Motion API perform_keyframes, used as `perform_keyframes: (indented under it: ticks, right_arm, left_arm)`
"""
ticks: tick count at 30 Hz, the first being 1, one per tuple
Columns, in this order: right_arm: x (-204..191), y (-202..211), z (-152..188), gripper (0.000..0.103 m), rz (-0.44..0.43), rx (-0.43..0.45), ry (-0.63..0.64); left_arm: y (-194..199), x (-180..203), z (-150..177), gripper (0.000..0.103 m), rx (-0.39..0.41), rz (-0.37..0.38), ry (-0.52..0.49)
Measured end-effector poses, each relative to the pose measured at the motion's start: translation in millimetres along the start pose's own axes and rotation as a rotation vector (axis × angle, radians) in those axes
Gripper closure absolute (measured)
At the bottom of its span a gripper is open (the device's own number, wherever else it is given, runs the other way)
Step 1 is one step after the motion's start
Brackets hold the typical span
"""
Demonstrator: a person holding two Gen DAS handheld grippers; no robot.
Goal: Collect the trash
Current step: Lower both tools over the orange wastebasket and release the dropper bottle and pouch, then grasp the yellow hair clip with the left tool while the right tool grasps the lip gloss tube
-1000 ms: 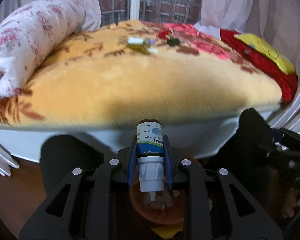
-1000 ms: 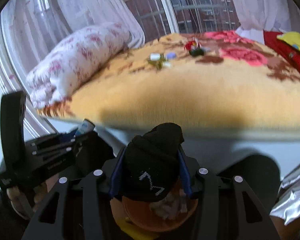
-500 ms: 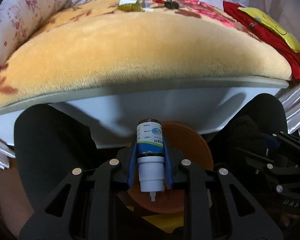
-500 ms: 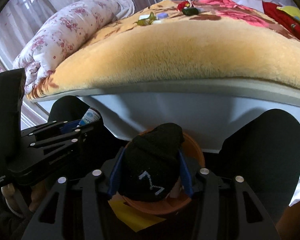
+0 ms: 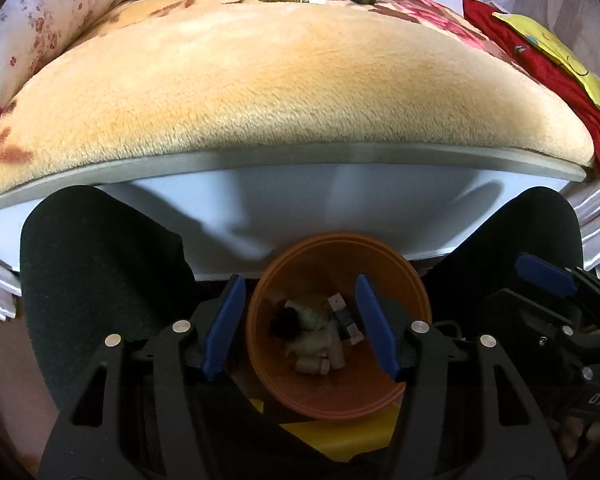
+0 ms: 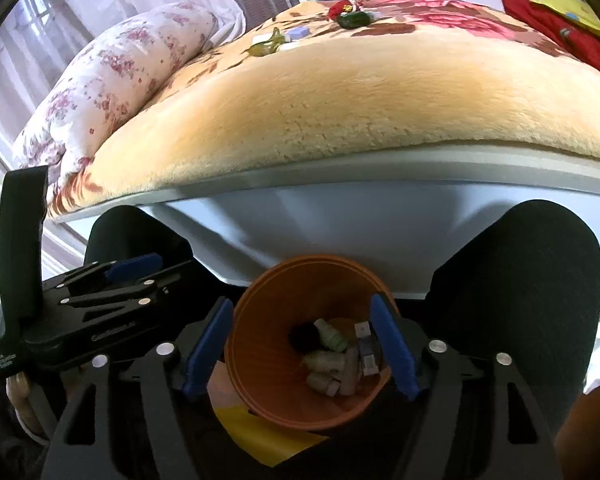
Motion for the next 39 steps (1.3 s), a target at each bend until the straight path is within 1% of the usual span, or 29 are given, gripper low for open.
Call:
perform_keyframes:
  ticks: [3, 5, 6, 7, 10, 12, 13, 14, 16, 17, 19, 20, 24, 27, 28, 29, 31, 32, 33, 36, 38, 39]
  right_arm:
    - [3.9, 4.7, -0.8, 0.028, 0.001, 0.017, -0.012]
    - [6.8, 9.9, -2.9, 0.027, -0.001, 0.036, -0.018]
    - [8.2, 12.7, -4.2, 0.026, -0.003, 0.047, -0.023]
    - [10.5, 15.2, -4.9, 0.025, -0.004, 0.055, -0.026]
    - [15.0, 21.5, -9.4, 0.024, -0.013, 0.084, -0.029]
    - [17.4, 23.2, -12.0, 0.022, -0.026, 0.098, -0.036]
    - [17.9, 23.0, -13.0, 0.022, -0.032, 0.101, -0.038]
    - [19.4, 22.3, -14.0, 0.022, -0.039, 0.103, -0.04]
    - [20.3, 19.8, -16.2, 0.022, -0.044, 0.104, -0.045]
    - [22.8, 18.6, -16.9, 0.022, -0.047, 0.103, -0.051]
    - [26.8, 17.1, -17.8, 0.022, -0.056, 0.1, -0.063]
    - [30.5, 16.5, -18.6, 0.021, -0.059, 0.098, -0.074]
    - [46.0, 14.0, -22.9, 0.02, -0.06, 0.091, -0.117]
    - [50.3, 15.3, -29.1, 0.02, -0.051, 0.101, -0.119]
    - [51.1, 16.1, -31.0, 0.02, -0.055, 0.103, -0.122]
    - [52.2, 17.3, -33.8, 0.02, -0.065, 0.106, -0.132]
    - [54.1, 19.4, -38.2, 0.02, -0.087, 0.11, -0.155]
    - [54.4, 20.0, -40.0, 0.019, -0.1, 0.11, -0.165]
    - [54.0, 19.9, -41.3, 0.019, -0.107, 0.109, -0.167]
    - [49.4, 18.6, -44.9, 0.019, -0.115, 0.107, -0.149]
    - [46.5, 17.5, -46.6, 0.019, -0.117, 0.104, -0.133]
    - [45.9, 17.5, -47.6, 0.019, -0.119, 0.104, -0.128]
  left_arm:
    - [6.1, -2.4, -4.7, 0.045, 0.016, -0.005, 0.0]
    - [16.5, -3.6, -12.9, 0.044, 0.041, -0.001, 0.0]
    - [22.2, -3.8, -17.9, 0.041, 0.054, 0.001, -0.003]
    - [30.7, -4.0, -27.3, 0.037, 0.078, -0.002, -0.009]
    - [48.6, -4.6, -64.6, 0.035, 0.151, -0.034, -0.022]
    - [49.7, -2.3, -89.8, 0.035, 0.167, -0.039, -0.023]
    - [47.8, -0.4, -113.6, 0.035, 0.177, -0.033, -0.017]
    - [45.9, 0.6, -126.1, 0.034, 0.183, -0.033, -0.011]
    - [32.7, 1.5, -170.0, 0.034, 0.191, -0.044, 0.005]
    - [25.1, 0.3, -187.0, 0.034, 0.188, -0.041, 0.016]
    - [4.2, -1.2, -218.5, 0.034, 0.159, -0.022, 0.046]
    - [-7.9, -4.0, -233.6, 0.034, 0.146, -0.025, 0.072]
    - [-49.4, -16.5, -272.8, 0.034, 0.091, -0.081, 0.126]
    - [-73.6, -34.8, -284.9, 0.034, 0.028, -0.163, 0.166]
    - [-75.8, -42.3, -287.4, 0.034, 0.019, -0.169, 0.182]
    - [-74.7, -52.0, -288.4, 0.034, 0.018, -0.176, 0.199]
    - [-62.2, -75.2, -291.5, 0.034, 0.045, -0.238, 0.226]
    - [-50.6, -88.9, -292.6, 0.034, 0.073, -0.283, 0.241]
    - [-41.3, -98.4, -292.9, 0.034, 0.095, -0.292, 0.248]
    - [-25.9, -107.6, -288.8, 0.034, 0.102, -0.281, 0.227]
    - [-20.0, -109.6, -285.3, 0.034, 0.097, -0.258, 0.208]
    - [-18.4, -109.5, -282.5, 0.034, 0.087, -0.229, 0.217]
Point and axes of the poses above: each gripper's, at about its wrist camera, not at the fingertips, and y roughly against the way its jaws point, x to its right, z to its underside, the point moved 7 cm from there along -y, roughly the way its jaws point, and after that the axes turned 7 degrees about z, right-handed, at the moved point
